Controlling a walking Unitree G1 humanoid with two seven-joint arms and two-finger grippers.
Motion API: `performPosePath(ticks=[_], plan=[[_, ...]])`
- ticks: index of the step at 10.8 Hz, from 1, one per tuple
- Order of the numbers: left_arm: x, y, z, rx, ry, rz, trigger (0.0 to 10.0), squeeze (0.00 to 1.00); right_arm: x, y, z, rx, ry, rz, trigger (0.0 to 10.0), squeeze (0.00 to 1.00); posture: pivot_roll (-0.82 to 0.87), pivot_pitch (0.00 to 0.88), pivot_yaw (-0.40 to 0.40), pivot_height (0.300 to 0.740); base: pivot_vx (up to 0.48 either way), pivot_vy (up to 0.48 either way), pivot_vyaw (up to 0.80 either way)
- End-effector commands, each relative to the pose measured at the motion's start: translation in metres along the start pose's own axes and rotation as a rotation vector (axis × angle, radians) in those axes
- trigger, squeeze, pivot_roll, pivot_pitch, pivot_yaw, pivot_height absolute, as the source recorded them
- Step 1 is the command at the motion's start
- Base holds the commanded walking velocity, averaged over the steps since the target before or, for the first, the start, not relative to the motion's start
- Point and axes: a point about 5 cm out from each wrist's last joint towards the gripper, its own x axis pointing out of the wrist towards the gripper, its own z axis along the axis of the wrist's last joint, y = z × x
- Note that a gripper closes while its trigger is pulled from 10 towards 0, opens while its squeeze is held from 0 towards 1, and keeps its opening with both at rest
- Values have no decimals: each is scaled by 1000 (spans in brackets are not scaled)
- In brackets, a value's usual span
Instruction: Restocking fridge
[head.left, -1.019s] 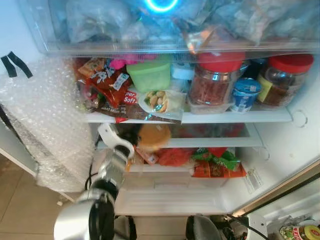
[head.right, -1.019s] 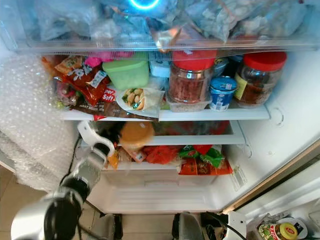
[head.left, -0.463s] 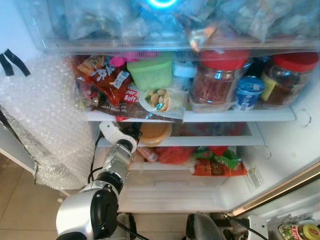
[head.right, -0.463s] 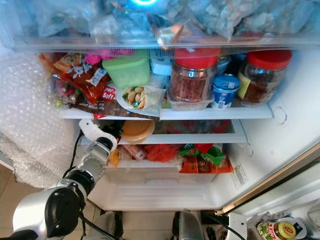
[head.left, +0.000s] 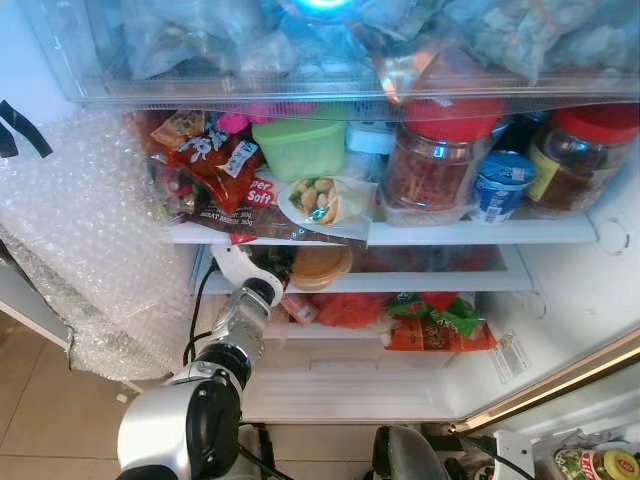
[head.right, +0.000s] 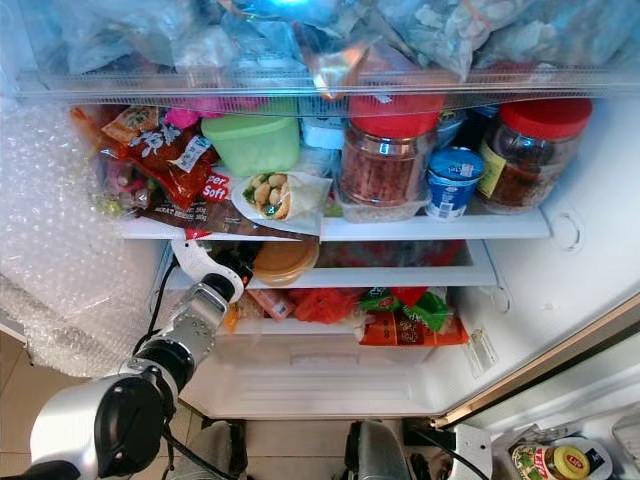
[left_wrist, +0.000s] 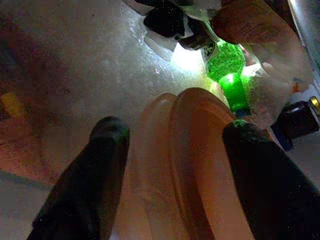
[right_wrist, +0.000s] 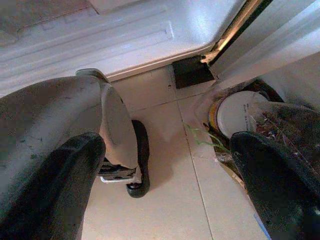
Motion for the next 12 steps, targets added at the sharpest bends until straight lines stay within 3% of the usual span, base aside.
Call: performPosePath(ticks=[1, 4, 6, 8, 11, 12], plan=[[0, -2, 4, 27, -8, -40, 10000, 1000, -1, -2, -2, 1, 7, -6, 10000, 0, -31, 113, 25, 636, 0, 0, 0], [0, -5, 5, 51, -14, -59, 10000, 1000, 0, 1, -3, 8, 4, -2, 10000, 0, -29, 95, 36, 636, 0, 0, 0], [0, -9, 1, 82, 2, -97, 10000, 0, 0, 2, -2, 8, 3, 0, 10000, 0, -26, 95, 37, 636, 0, 0, 0], [-2, -13, -2, 35, 6, -144, 10000, 0, 1, 3, -1, 10, 1, 0, 10000, 0, -22, 101, 35, 636, 0, 0, 0], [-6, -15, -1, 60, -8, -183, 10000, 0, 1, 3, -1, 13, -4, 0, 10000, 0, -20, 106, 38, 636, 0, 0, 0], [-9, -9, -1, 67, -6, -153, 10000, 0, 1, 3, 0, 13, -4, 0, 10000, 0, -19, 108, 39, 636, 0, 0, 0]])
